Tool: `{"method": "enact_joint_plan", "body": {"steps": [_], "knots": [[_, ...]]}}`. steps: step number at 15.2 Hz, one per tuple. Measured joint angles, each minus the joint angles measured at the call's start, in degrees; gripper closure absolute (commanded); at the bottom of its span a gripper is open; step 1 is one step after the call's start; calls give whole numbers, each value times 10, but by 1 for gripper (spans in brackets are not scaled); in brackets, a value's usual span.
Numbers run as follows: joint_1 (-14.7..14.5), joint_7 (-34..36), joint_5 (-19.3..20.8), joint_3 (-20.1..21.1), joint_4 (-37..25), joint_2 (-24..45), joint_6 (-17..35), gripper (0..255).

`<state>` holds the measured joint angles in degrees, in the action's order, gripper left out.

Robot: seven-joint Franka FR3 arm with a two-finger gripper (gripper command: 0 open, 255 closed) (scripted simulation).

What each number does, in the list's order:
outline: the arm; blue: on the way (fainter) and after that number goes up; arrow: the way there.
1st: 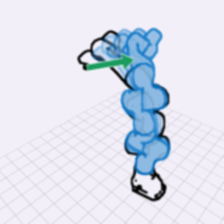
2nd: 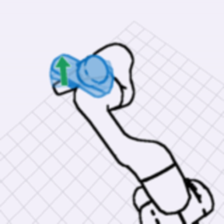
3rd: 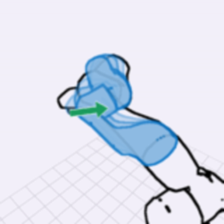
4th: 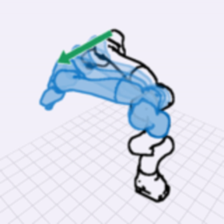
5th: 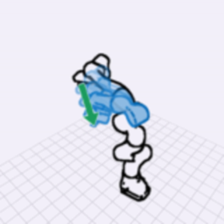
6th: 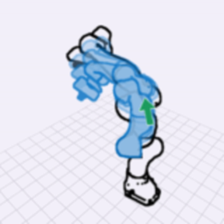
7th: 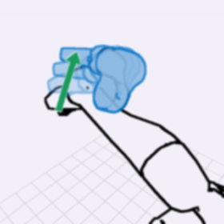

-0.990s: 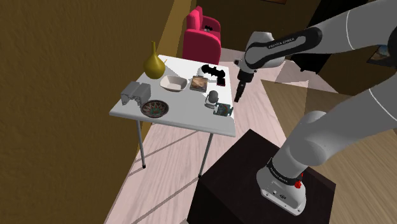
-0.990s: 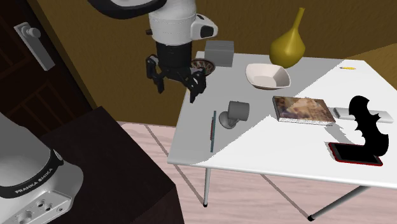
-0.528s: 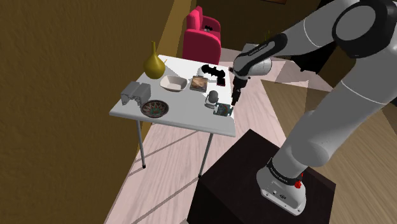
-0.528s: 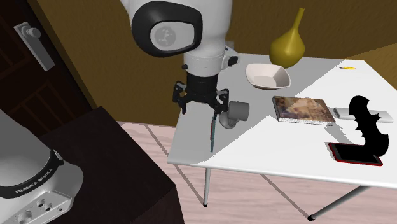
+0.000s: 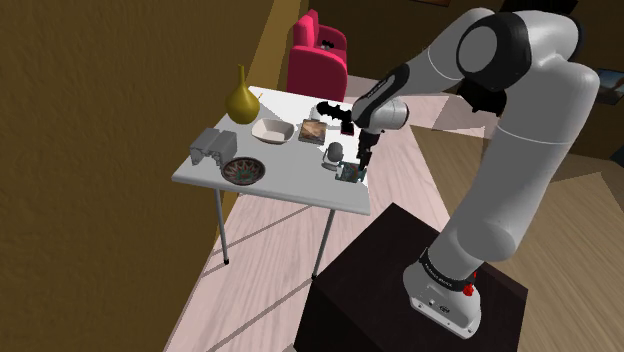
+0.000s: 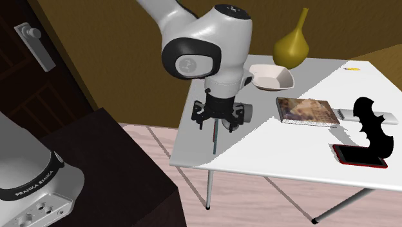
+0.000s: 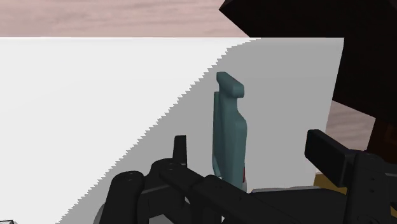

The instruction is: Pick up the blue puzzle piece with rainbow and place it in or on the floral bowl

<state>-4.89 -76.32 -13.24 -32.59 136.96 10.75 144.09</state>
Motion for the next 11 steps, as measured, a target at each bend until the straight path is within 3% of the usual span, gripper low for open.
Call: {"method": "enact_joint_plan", "body": {"steps": [5,11], "knots": [[13,-31,-43,20,-2,40,30,0],[15,-36,-49,23,-2,46,35,0]]}}
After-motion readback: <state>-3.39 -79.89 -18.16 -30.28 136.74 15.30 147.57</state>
